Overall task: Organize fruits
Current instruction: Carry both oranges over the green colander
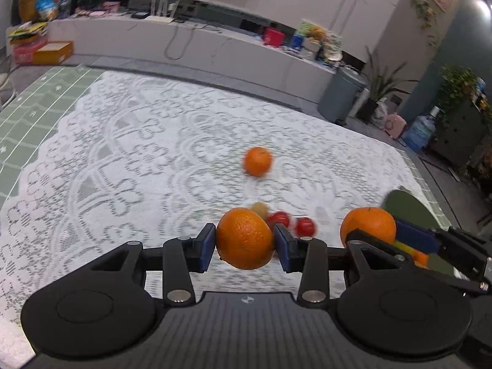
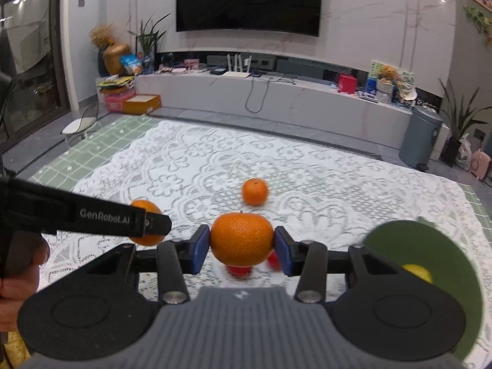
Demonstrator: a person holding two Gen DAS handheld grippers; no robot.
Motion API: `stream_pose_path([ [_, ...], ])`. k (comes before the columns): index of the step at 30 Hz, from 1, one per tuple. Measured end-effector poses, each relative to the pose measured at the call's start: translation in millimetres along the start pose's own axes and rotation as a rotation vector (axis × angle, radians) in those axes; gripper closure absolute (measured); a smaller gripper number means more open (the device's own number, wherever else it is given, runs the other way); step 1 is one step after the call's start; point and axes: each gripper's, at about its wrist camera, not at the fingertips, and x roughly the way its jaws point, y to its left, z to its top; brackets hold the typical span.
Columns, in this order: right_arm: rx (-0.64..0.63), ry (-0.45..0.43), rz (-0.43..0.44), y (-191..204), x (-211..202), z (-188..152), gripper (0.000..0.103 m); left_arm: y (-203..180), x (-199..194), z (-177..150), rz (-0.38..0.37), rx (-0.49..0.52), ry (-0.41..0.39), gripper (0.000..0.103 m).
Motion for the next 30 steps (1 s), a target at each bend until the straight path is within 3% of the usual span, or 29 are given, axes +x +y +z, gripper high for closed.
stream_pose_path([
  [10,0.123,0.031,-0.037,-70,-54,0,0.06,-85,-9,2,-0.122,0.151,-0.008,0.057],
  [15,0.119,0.049,-0.094,-101,-69,-4,0.06,-125,0,0,-0.177,0.228,0.01,0.057],
  [30,0.088,0.163,-0.184,-160,-58,-23,0.06,-176,54,-8,-0.212,0.372,0.113,0.057],
])
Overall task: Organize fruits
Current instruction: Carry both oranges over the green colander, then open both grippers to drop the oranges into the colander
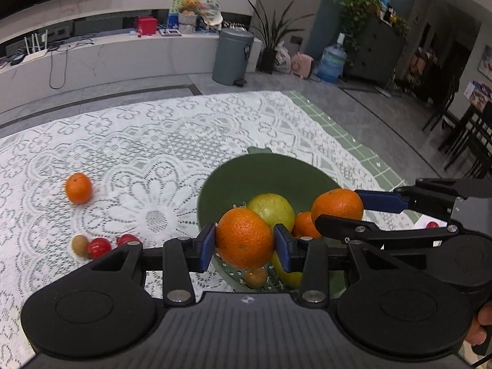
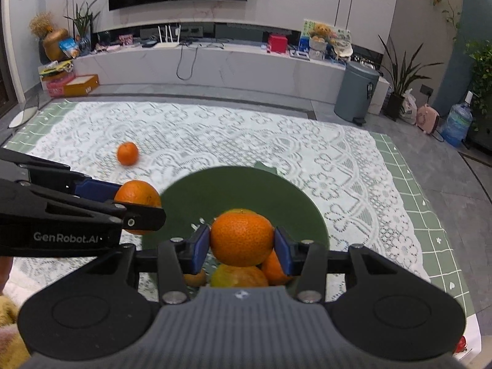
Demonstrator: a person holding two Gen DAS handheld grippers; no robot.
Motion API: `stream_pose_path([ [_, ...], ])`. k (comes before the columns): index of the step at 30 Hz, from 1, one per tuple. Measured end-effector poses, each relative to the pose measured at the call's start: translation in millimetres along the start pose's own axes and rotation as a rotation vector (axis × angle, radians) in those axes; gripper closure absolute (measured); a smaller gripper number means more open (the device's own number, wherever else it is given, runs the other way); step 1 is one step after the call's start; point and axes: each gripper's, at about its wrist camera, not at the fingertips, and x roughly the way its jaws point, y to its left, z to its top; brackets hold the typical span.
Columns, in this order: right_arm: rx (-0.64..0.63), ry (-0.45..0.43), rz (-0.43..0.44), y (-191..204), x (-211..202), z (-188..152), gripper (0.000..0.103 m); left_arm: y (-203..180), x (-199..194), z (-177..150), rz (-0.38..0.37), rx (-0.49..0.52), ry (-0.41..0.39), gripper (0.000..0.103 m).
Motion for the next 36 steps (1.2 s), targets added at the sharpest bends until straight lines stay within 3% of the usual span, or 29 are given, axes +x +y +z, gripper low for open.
stream_pose_path([
  [24,0.014,0.161,-0.035,-22,68,1,0.06,3,61,6,-0.003,0.04,0.079,0.057],
  [36,-0.029,0.156,-0.058,-20,73,1,0.058,7,69,7,-0.015,0.037,0.095,0.057],
])
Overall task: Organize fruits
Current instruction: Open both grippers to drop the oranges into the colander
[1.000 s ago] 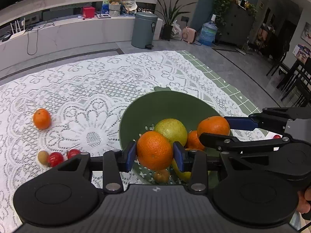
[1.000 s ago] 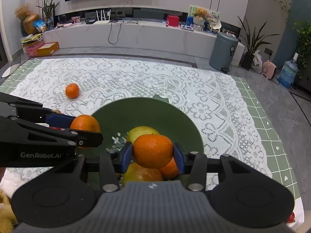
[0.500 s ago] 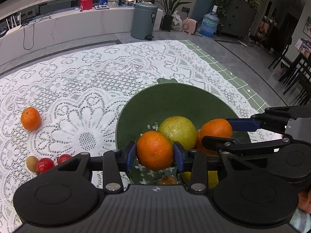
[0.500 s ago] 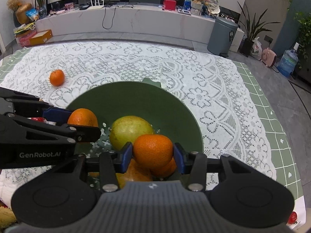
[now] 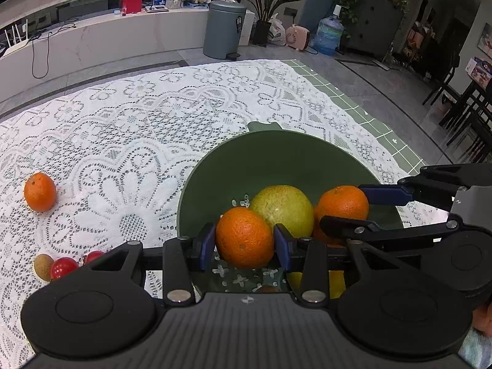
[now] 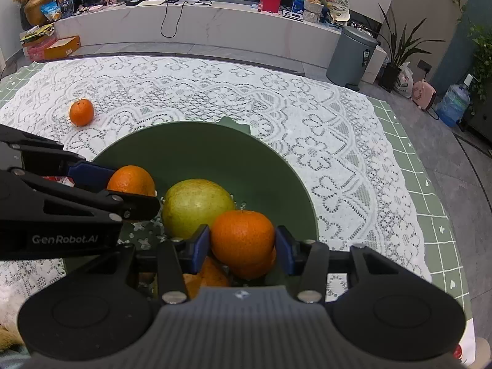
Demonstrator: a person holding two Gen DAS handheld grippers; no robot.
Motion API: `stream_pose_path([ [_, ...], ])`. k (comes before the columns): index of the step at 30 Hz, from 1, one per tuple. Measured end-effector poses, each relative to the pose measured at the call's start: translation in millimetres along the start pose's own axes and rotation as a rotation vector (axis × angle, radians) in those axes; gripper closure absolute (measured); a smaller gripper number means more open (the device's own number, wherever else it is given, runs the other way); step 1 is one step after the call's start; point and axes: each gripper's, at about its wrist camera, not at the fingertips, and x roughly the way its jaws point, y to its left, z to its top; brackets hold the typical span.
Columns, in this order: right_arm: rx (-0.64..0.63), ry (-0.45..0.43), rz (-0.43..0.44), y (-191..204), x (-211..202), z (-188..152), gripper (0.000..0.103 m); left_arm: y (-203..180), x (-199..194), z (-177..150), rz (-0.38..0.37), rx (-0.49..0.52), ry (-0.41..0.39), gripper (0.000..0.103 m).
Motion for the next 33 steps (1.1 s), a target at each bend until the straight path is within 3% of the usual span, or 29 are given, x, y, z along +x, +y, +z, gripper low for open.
stream_pose_path([
  [7,-0.005,0.002,-0.006,1,-2,1,0.056,-2,-6,-1,-0.001,0.011,0.008,0.055],
  [16,0.0,-0.023,-0.011,2,-13,7,0.041,1,-33,1,-0.022,-0.018,-0.038,0.044],
  [19,0.002,-0.035,-0.005,4,-20,8,0.041,1,-43,1,-0.018,-0.02,-0.056,0.043],
  [23,0.009,-0.06,-0.012,8,-32,10,0.031,1,-62,-3,-0.009,-0.016,-0.085,0.042],
  [33,0.127,-0.148,0.072,30,-73,7,0.025,12,-119,-26,0.044,-0.029,-0.144,0.042],
])
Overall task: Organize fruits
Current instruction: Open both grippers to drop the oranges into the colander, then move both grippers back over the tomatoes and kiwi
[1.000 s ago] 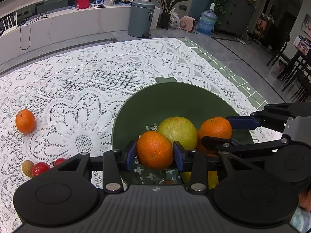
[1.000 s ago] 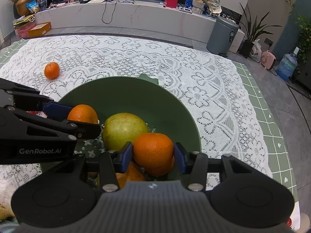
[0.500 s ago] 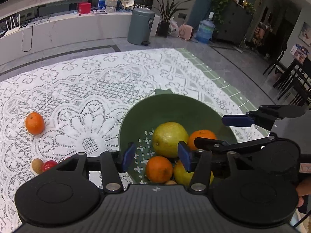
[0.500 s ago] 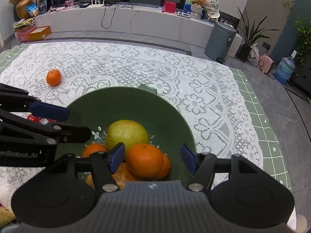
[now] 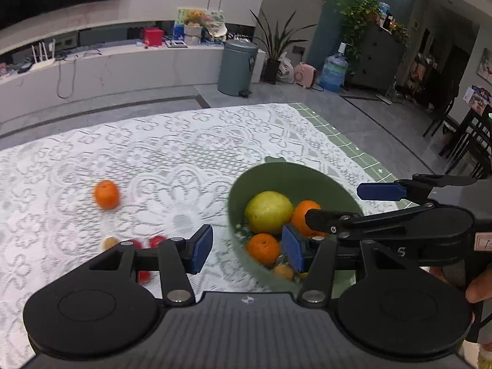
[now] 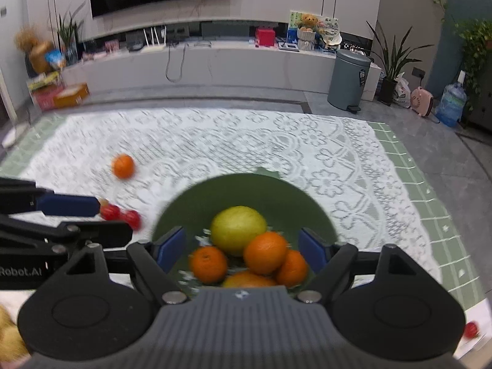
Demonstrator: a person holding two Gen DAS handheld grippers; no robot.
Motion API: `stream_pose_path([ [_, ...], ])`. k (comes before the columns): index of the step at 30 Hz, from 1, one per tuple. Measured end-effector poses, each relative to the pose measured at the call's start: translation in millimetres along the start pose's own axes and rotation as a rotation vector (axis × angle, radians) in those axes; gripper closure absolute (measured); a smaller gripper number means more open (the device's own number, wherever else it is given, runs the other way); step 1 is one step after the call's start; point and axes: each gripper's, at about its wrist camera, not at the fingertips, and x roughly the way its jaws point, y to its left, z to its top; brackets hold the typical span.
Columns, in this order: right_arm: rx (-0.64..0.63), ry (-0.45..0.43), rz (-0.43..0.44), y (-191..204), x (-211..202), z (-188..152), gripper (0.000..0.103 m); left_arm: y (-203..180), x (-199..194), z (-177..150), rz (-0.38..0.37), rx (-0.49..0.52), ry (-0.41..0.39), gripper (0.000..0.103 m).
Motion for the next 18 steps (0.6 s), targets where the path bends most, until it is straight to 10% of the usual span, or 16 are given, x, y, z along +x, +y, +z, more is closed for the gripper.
stream_pose_path([
  [18,0.017,-0.022,0.218,98,-5,-37,0.027,75,-53,-61,0.048,-0.008,0.063,0.042],
])
